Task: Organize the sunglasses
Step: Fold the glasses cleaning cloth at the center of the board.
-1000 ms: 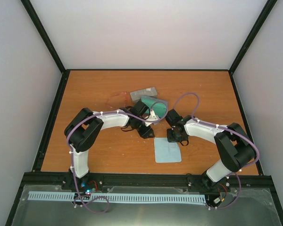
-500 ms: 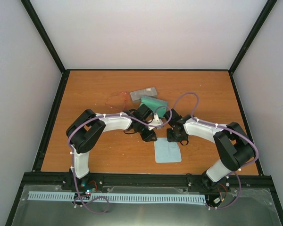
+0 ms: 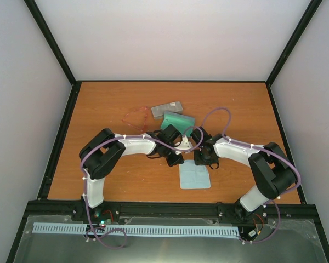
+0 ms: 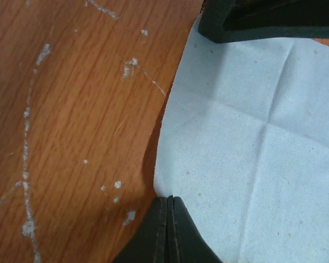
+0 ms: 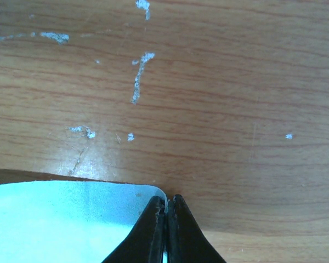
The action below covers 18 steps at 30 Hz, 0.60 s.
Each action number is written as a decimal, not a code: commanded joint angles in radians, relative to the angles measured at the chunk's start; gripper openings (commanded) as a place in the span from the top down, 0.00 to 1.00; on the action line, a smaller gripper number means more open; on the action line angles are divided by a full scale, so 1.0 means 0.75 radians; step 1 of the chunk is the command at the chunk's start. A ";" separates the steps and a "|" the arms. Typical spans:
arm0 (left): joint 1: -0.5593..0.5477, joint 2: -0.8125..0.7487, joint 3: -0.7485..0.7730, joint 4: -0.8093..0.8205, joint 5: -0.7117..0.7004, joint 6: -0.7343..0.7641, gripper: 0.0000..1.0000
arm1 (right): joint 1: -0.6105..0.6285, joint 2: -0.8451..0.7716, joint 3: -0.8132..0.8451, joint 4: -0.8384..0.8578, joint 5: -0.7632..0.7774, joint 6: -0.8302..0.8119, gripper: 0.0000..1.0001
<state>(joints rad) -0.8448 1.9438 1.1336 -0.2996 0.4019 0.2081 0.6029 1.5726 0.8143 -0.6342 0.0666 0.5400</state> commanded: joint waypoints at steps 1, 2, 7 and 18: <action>-0.023 0.058 -0.041 -0.056 -0.102 0.007 0.99 | 0.009 0.030 -0.060 -0.005 -0.051 0.008 0.97; -0.023 0.054 -0.039 -0.054 -0.113 0.007 1.00 | 0.009 0.025 -0.062 0.005 -0.052 0.004 0.97; -0.023 0.033 -0.001 -0.054 -0.165 0.023 0.99 | 0.004 -0.023 -0.088 0.098 -0.084 -0.024 0.97; 0.033 0.061 0.102 -0.064 -0.167 0.057 0.99 | -0.053 -0.057 -0.102 0.194 -0.120 -0.074 0.97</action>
<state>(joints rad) -0.8387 1.9572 1.1728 -0.3019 0.3092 0.2264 0.5835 1.5303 0.7582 -0.5179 -0.0044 0.5102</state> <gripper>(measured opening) 0.023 0.029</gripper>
